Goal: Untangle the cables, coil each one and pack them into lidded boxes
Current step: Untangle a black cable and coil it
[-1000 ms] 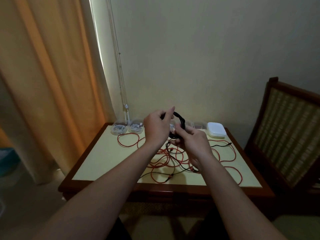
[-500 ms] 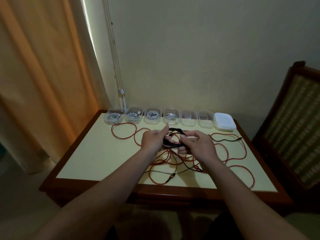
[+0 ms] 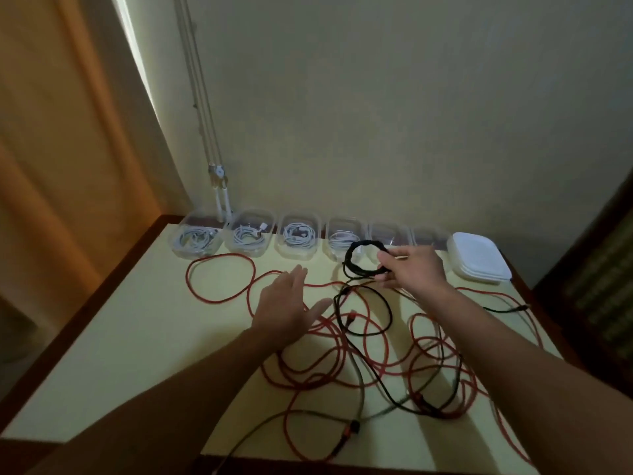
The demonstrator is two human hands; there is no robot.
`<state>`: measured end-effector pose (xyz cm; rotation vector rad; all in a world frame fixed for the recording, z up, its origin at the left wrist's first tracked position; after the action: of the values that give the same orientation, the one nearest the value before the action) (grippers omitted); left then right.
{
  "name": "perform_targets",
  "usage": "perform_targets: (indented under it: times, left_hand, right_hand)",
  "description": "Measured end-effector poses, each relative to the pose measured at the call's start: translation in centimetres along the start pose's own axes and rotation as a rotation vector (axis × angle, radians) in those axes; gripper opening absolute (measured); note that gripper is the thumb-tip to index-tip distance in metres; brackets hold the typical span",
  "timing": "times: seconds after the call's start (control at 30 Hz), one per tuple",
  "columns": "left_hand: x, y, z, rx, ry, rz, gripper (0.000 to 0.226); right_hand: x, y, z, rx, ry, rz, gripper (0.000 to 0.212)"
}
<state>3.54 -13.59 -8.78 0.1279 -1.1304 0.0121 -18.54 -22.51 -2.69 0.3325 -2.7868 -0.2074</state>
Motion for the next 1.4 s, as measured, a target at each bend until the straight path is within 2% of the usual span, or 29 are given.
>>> perform_targets:
  times: [0.07,0.17,0.3,0.4,0.47,0.57,0.77,0.93,1.03,1.2,1.33,1.4]
  left_hand:
    - [-1.2,-2.3,-1.0,0.004,-0.095,-0.027,0.091]
    - [-3.3,-4.9,-2.7,0.013,-0.184,-0.048,0.094]
    - [-5.0,-7.2,-4.5,-0.03,-0.198,-0.023,0.097]
    - [-5.0,-8.6,-4.9,-0.051,-0.223,-0.002,0.098]
    - [-5.2,-8.9,-4.9,-0.065,-0.197,-0.017,0.097]
    - [-5.3,-9.0,-5.0,-0.063,-0.174,-0.011,0.097]
    - [-5.0,-9.1,-5.1,-0.065,-0.158,0.02,0.096]
    - [-4.9,-9.0,-5.1,-0.065,-0.149,0.021,0.095]
    - [-4.8,-9.0,-5.1,-0.068,-0.142,0.036,0.096]
    - [-4.8,-9.0,-5.1,-0.068,-0.147,0.042,0.094]
    - [-4.7,-9.0,-5.1,-0.08,-0.152,0.055,0.091]
    - [-4.3,-8.8,-4.9,-0.082,-0.142,0.074,0.09]
  right_hand:
    - [-0.1,-2.9,0.0,0.002,0.019,0.001,0.005]
    - [-0.9,-6.9,0.4,-0.026,0.013,-0.017,0.008]
    - [-2.4,-11.8,0.8,-0.039,0.003,-0.033,0.011]
    - [-3.5,-14.5,0.6,-0.028,0.038,-0.007,0.004]
    - [-3.6,-16.0,0.0,0.027,0.209,0.056,0.001]
    - [-3.6,-17.7,-0.8,0.104,0.617,0.151,0.01]
    - [-6.1,-18.2,-1.0,0.29,1.101,0.163,0.03]
    - [-7.8,-17.2,-0.6,0.357,1.085,0.08,0.042]
    - [-8.2,-17.3,0.1,0.28,1.129,-0.006,0.033]
    - [-8.5,-18.4,1.7,0.161,1.239,-0.094,0.034]
    - [-10.0,-18.7,1.8,0.203,1.345,-0.22,0.031]
    - [-10.0,-17.4,0.8,0.324,1.25,-0.172,0.031]
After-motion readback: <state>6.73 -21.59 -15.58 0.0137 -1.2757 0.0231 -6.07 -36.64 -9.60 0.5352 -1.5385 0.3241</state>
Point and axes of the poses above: each hand's wrist, its own y-axis away from the middle knuckle, its own x-axis out of the back of the hand, z = x × y, the point moved 10 cm from there along -y, towards the middle knuckle, and after that the axes turned 11 degrees about -z, right-handed, at the moved point
